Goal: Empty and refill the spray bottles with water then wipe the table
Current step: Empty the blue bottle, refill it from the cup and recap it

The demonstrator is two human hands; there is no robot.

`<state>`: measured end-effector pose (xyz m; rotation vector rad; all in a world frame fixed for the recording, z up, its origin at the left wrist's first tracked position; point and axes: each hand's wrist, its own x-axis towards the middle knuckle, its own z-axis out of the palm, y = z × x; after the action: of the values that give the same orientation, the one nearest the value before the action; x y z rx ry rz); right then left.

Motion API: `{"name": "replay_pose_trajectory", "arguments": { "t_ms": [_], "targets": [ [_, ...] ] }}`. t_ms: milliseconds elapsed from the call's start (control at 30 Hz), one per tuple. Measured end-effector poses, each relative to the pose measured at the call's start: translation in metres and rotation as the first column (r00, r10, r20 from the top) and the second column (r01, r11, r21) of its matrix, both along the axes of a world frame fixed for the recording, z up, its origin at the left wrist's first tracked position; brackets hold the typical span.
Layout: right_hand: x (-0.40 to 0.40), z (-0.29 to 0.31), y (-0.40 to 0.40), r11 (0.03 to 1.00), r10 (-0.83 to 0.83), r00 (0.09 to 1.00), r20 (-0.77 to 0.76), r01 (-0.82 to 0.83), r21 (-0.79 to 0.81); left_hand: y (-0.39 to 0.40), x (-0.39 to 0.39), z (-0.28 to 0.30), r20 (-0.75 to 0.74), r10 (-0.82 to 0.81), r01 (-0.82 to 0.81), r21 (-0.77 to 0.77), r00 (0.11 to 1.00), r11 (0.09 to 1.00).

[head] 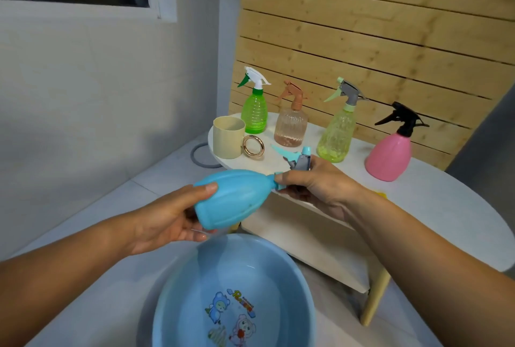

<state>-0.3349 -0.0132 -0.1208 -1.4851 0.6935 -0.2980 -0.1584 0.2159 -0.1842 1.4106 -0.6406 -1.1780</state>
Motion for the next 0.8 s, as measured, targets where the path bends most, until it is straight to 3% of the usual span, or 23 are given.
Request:
{"name": "replay_pose_trajectory", "arguments": {
  "t_ms": [167,267,467,700,800],
  "targets": [
    [-0.014,0.008,-0.032,0.985,-0.166,0.986,-0.026,0.165,-0.039,0.004,0.01,-0.003,-0.127,0.085,-0.082,0.033,0.988,0.996],
    [-0.034,0.003,-0.062,0.967,-0.253,0.959,-0.129,0.254,-0.014,0.008,0.017,-0.008,-0.121,0.088,-0.084,0.036,0.989,0.996],
    [-0.061,-0.019,-0.1,0.913,-0.408,0.854,-0.323,0.383,-0.141,0.005,0.016,-0.017,-0.197,0.141,-0.137,0.037,0.97,0.99],
    [-0.056,-0.041,-0.105,0.8,-0.539,0.742,-0.399,0.303,-0.518,-0.007,0.007,-0.017,-0.197,0.087,-0.088,0.003,0.976,0.996],
    [-0.055,-0.042,-0.106,0.762,-0.567,0.7,-0.434,0.246,-0.599,-0.009,0.005,-0.019,-0.179,0.007,-0.009,-0.008,0.984,1.0]
  ]
}}
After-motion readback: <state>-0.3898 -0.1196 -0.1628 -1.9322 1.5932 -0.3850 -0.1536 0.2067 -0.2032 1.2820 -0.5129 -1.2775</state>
